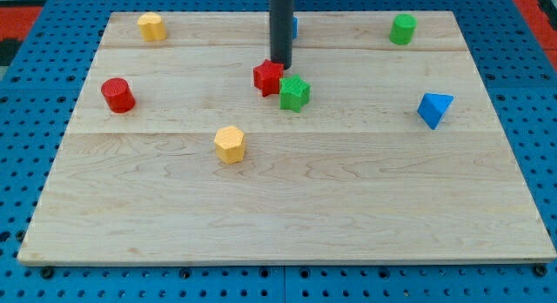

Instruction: Place the red star vertical to the triangle

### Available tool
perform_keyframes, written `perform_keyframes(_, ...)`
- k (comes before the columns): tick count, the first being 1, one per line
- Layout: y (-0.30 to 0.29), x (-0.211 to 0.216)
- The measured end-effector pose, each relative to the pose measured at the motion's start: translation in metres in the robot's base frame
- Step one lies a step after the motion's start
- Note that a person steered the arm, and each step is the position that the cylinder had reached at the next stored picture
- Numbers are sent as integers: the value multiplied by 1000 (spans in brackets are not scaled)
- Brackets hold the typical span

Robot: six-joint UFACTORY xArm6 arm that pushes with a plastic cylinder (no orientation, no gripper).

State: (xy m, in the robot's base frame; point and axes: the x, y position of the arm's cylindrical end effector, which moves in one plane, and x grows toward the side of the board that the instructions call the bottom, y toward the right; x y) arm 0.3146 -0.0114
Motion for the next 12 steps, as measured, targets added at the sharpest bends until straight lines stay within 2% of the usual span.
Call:
perform_keyframes(1, -24, 0)
perform_keyframes(2, -20, 0)
perform_keyframes(5, -78, 51)
perform_keyframes(6, -118, 32)
perform_keyframes(7, -146, 37)
perform_keyframes(8, -77, 22)
perform_keyframes(9, -48, 12)
perform_keyframes(10, 35, 70)
perform_keyframes(11, 69, 97)
perform_keyframes(12, 23, 80)
